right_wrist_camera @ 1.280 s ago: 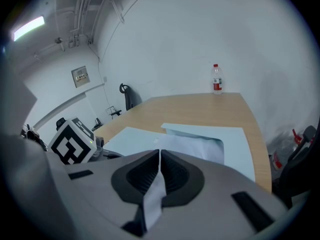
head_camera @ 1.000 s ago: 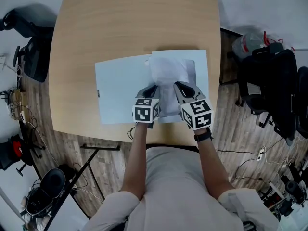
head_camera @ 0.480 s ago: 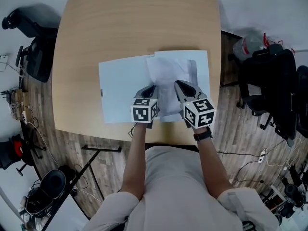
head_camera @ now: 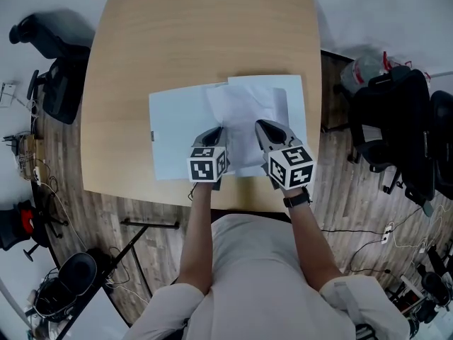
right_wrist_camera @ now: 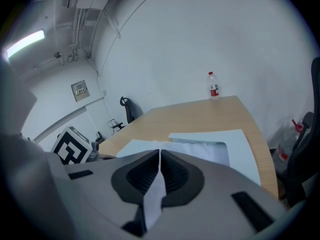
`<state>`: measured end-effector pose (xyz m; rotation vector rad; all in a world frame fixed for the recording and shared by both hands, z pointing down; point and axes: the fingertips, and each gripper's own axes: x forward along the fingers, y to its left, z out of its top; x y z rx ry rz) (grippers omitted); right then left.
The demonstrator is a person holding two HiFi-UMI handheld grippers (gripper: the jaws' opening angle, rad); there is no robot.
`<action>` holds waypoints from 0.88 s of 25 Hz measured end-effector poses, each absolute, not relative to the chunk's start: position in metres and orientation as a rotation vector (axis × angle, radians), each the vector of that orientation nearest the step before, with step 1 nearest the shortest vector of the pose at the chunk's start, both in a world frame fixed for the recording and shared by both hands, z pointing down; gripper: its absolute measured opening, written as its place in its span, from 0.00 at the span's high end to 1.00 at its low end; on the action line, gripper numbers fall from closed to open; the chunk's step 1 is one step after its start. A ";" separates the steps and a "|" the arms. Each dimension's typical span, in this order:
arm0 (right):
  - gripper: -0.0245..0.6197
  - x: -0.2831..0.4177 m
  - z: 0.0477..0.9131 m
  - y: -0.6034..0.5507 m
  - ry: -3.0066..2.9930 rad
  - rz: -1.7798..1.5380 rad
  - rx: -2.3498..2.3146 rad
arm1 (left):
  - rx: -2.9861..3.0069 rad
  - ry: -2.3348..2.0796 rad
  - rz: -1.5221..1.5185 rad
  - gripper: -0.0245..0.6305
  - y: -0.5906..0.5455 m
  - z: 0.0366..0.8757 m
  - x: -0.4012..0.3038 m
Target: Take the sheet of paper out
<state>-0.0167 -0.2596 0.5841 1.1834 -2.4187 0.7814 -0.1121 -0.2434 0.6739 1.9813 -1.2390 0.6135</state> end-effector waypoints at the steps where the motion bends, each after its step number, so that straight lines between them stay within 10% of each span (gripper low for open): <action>1: 0.94 -0.016 0.583 -0.258 -2.420 0.777 1.183 | 1.981 -1.246 0.610 0.93 -0.242 0.672 -0.114; 22: 0.94 -0.034 0.526 -0.252 -2.553 0.671 1.154 | 2.006 -1.445 0.554 0.94 -0.231 0.603 -0.154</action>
